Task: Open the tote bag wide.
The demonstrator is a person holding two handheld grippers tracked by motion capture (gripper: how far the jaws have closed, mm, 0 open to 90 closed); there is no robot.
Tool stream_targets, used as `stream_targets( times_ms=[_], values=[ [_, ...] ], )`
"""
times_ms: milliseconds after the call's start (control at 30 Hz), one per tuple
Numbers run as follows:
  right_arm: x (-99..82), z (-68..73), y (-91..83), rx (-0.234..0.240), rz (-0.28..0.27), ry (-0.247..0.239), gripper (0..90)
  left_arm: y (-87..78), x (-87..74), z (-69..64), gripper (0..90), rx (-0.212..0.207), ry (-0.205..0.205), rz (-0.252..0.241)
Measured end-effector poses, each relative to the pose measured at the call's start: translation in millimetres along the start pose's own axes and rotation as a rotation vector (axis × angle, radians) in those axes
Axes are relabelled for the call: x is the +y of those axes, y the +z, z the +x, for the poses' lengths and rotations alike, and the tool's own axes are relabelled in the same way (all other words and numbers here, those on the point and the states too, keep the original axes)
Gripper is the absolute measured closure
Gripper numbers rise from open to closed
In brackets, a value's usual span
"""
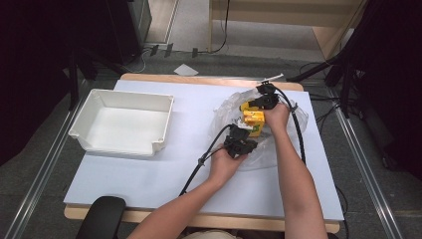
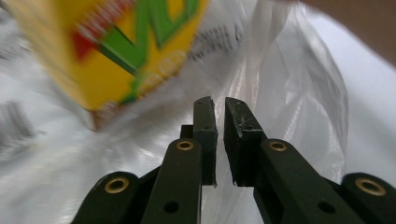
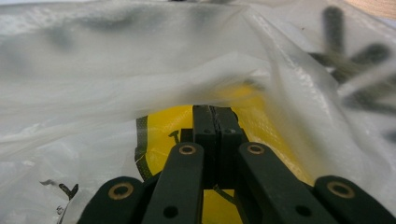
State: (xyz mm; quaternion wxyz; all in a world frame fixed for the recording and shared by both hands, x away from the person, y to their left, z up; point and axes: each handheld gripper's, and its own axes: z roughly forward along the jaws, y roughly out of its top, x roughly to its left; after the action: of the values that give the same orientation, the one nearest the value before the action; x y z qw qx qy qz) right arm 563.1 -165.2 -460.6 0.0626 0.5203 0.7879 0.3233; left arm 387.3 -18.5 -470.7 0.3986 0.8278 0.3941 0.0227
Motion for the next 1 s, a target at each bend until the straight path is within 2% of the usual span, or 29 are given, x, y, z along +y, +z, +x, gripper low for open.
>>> stream_targets(
  times_ms=[133,233,400,567,667,767,1000],
  values=[
    [1.2,-0.8,2.7,-0.009,0.005,0.005,90.0,0.2,-5.6,-6.3,85.0,-0.031,0.036,0.018],
    [1.7,-3.1,6.0,-0.011,0.022,0.004,90.0,0.3,-11.1,-9.2,85.8,-0.083,0.041,0.041],
    [6.9,-1.3,8.9,-0.022,0.028,0.003,90.0,-5.1,-22.3,-15.4,86.4,-0.112,0.089,0.061],
    [12.8,3.0,12.8,-0.037,0.04,-0.01,90.0,-14.4,-30.8,-20.1,86.5,-0.162,0.132,0.084],
    [12.7,0.5,13.4,-0.025,0.029,0.009,90.0,-18.8,-35.4,-22.7,89.1,-0.163,0.161,0.089],
    [11.9,-1.1,13.1,-0.02,0.024,0.019,90.0,-17.2,-34.0,-17.0,89.0,-0.168,0.124,0.085],
    [11.7,4.2,1.8,0.002,0.014,0.003,90.0,-26.5,-24.8,-12.2,84.0,-0.183,0.102,0.06]
  ],
)
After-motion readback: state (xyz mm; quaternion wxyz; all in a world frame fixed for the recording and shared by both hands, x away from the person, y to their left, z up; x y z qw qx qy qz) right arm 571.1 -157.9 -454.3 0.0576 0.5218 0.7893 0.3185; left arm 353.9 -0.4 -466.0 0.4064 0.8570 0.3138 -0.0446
